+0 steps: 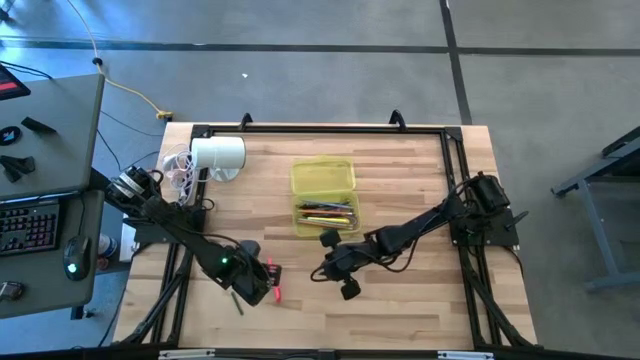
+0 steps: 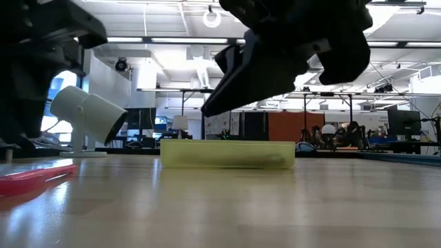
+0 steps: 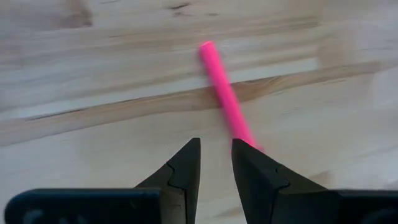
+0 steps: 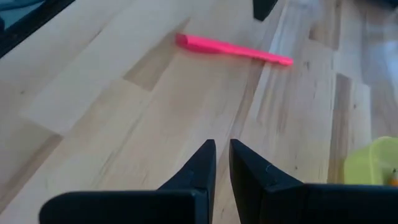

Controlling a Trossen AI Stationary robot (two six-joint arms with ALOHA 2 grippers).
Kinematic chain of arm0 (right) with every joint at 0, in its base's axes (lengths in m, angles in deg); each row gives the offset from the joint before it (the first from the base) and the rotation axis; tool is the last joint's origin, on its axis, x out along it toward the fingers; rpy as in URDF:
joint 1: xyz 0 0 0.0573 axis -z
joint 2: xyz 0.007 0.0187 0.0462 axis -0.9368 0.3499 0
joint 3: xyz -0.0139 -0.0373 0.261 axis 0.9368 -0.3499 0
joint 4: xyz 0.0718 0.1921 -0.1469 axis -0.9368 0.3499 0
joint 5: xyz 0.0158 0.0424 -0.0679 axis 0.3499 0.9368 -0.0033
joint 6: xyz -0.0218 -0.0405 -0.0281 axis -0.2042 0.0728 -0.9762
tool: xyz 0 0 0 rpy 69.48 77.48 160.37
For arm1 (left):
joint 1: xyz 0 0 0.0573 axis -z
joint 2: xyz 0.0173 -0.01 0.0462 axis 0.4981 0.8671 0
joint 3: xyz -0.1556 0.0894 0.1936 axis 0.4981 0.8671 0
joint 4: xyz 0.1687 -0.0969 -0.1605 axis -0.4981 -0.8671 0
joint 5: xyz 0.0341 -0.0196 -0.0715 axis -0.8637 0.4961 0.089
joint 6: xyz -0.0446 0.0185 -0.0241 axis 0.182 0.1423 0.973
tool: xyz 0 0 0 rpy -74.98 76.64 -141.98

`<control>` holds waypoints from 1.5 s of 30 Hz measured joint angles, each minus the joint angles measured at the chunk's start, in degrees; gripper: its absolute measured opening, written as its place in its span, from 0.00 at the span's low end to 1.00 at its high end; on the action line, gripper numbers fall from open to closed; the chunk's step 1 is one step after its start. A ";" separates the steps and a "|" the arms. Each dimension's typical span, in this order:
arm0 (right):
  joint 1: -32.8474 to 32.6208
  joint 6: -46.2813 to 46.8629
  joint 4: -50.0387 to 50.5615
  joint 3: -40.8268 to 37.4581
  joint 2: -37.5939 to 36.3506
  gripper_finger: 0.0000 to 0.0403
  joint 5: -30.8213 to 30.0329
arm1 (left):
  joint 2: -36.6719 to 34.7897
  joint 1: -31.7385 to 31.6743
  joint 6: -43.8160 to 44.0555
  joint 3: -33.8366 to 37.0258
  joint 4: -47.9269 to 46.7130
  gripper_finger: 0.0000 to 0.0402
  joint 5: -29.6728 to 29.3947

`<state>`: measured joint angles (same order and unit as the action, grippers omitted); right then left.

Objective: Pick & place school supplies into a supply box
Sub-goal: Put the pink pen into the supply box

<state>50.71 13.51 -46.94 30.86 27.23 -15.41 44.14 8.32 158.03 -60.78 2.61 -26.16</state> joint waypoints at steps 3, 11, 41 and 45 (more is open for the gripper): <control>0.00 0.43 -0.38 0.00 0.00 0.07 0.27 | 0.00 0.00 0.17 0.00 1.72 0.32 -2.16; -0.15 0.10 -1.90 0.02 0.00 0.07 3.73 | 1.05 -2.84 -2.34 0.07 1.34 0.32 -1.70; 0.07 -0.07 -3.20 0.02 0.00 0.06 3.75 | 8.17 -9.64 -17.16 -0.09 6.26 0.12 0.48; 0.07 -0.07 -3.22 0.02 0.00 0.06 3.75 | 8.50 -9.90 -19.10 0.01 8.60 0.09 -8.31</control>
<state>50.77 13.43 -50.15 30.88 27.23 -11.66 52.64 -1.58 138.93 -60.77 11.22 -34.46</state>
